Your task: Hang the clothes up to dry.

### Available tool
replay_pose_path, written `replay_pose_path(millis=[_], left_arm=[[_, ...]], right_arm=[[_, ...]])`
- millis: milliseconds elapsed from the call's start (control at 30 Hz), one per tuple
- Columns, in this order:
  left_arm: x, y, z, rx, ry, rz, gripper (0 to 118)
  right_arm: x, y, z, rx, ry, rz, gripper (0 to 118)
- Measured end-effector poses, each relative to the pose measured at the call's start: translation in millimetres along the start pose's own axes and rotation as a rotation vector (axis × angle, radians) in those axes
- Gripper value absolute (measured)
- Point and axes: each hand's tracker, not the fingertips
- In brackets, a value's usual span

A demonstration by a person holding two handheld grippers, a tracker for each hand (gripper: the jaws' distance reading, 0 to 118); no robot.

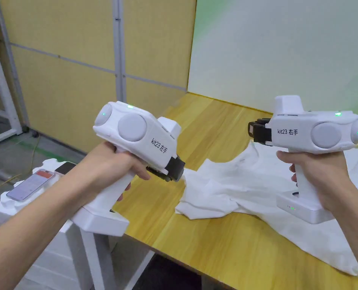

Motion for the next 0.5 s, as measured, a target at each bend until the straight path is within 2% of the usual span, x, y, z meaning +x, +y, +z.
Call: replay_pose_path(millis=[100,233,267,333,367,400,500], left_arm=[[-3.9,-2.8,-10.0,-0.033,0.023,0.002,0],[-11.0,-3.0,-19.1,-0.050,-0.028,0.056,0],[-15.3,0.9,-23.7,-0.048,-0.020,0.067,4],[-20.2,3.7,-26.5,-0.040,0.008,0.083,78],[-23.1,5.6,-28.6,-0.042,0.005,0.077,110],[-25.1,8.4,-31.6,-0.041,-0.001,0.078,114],[-39.9,19.8,-32.2,0.003,-0.050,0.156,112]], right_arm=[[-17.0,-9.6,-11.2,-0.062,0.034,0.020,0],[-36.0,-23.9,-20.5,-0.093,0.058,0.045,0],[-37.7,-26.3,-21.5,-0.099,0.055,0.047,0],[-29.0,-28.9,-31.5,-0.124,0.060,0.046,0],[-28.6,-29.7,-31.1,-0.129,0.059,0.045,0],[-27.8,-30.1,-30.1,-0.133,0.060,0.048,0],[-27.7,-30.9,-18.9,-0.133,0.046,0.052,0]])
